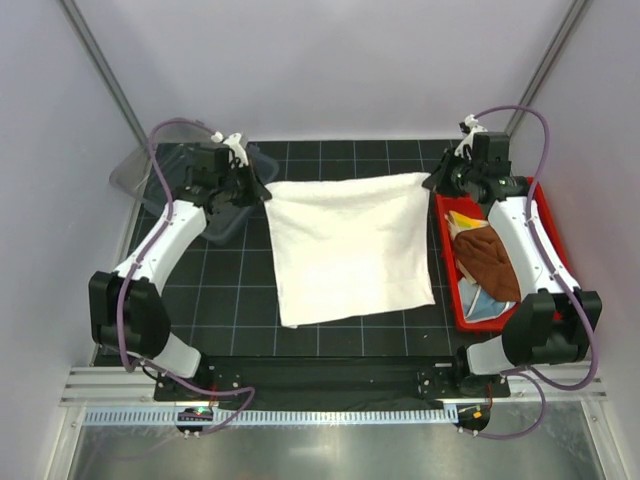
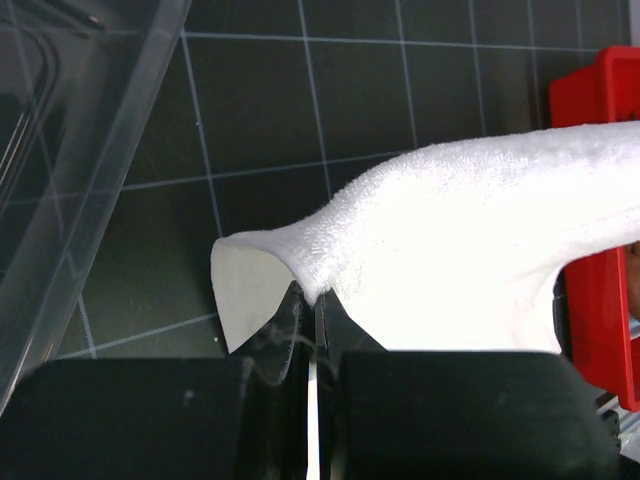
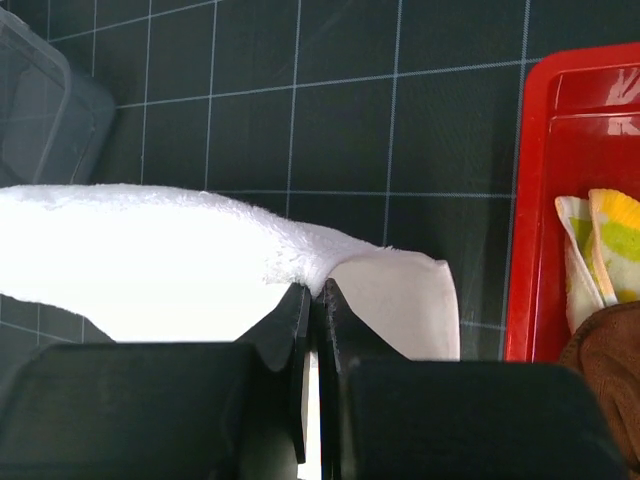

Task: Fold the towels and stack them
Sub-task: Fold the towel

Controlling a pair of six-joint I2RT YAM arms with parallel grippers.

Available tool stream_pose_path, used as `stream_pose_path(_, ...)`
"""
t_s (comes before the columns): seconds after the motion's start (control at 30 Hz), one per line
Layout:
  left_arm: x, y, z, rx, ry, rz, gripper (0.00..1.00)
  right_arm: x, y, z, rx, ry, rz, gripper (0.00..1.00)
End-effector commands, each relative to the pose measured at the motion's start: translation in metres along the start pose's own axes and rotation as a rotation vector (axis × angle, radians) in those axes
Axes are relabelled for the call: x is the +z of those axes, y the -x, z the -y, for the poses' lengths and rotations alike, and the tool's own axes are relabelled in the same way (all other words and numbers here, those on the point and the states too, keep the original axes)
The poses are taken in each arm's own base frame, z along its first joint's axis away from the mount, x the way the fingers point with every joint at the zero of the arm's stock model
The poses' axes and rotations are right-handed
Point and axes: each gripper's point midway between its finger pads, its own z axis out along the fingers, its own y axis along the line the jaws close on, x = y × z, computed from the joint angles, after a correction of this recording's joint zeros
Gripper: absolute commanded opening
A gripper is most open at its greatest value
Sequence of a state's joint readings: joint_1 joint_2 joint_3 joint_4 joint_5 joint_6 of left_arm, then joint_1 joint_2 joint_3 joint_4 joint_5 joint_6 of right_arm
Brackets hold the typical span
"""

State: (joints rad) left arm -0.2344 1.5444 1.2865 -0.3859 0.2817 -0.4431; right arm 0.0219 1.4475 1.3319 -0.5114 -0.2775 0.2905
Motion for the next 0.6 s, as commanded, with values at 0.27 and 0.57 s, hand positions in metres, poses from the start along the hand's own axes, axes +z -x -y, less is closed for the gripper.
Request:
stream_pose_path(0.27, -0.096, 0.066, 0.070, 0.123, -0.240, 0.291, 0.00, -0.085, 0.056, -0.020, -0.034, 0.004, 0.264, 0.01)
stream_pose_path(0.57, -0.182, 0.071, 0.110, 0.145, -0.355, 0.433, 0.00, -0.175, 0.062, -0.048, -0.111, 0.039, 0.443, 0.01)
